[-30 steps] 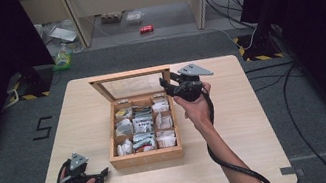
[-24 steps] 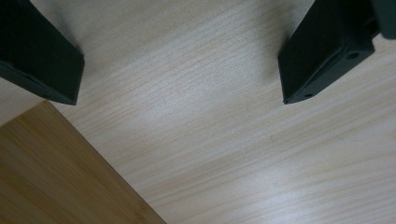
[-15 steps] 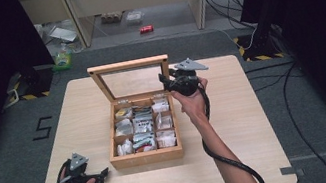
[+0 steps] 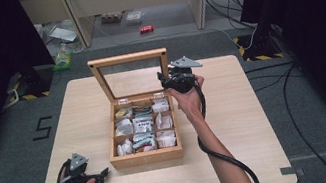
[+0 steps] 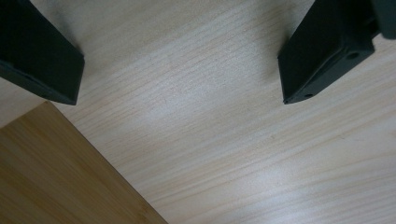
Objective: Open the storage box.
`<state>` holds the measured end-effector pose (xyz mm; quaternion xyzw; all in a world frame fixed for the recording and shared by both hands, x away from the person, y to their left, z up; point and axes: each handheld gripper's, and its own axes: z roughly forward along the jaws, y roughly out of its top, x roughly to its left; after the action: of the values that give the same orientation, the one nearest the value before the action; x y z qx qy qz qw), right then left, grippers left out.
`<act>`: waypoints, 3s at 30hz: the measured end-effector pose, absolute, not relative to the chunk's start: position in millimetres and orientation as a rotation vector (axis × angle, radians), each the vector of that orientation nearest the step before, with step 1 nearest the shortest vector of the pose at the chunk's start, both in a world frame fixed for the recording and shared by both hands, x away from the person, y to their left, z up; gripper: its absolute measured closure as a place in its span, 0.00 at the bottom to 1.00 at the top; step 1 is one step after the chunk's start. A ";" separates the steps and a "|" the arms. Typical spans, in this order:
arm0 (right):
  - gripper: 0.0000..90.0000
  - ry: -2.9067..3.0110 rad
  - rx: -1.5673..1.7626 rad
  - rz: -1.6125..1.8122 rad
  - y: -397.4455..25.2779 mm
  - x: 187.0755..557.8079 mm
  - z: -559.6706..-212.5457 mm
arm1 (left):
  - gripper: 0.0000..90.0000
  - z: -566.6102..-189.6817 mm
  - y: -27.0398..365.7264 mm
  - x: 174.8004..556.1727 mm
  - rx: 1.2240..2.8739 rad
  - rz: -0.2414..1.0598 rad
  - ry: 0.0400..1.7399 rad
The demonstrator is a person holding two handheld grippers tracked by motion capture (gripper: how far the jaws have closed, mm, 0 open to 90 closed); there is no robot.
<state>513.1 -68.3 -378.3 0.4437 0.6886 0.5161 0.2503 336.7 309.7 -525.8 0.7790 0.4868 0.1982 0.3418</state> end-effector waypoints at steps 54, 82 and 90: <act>0.57 1.959 1.242 1.385 -72.2 503.9 -381.4 | 0.00 -525.7 309.4 336.5 2.028 0.513 1.262; 0.54 2.095 1.246 1.387 -72.7 464.1 -398.6 | 0.00 -525.8 309.4 336.5 2.028 0.512 1.262; 0.54 2.123 1.238 1.399 -73.1 454.2 -404.6 | 0.00 -525.8 309.4 336.5 2.028 0.512 1.262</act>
<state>454.2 -73.1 -404.6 0.4325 0.7416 0.4886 0.1559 336.5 309.4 -525.8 0.7801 0.4852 0.1970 0.3423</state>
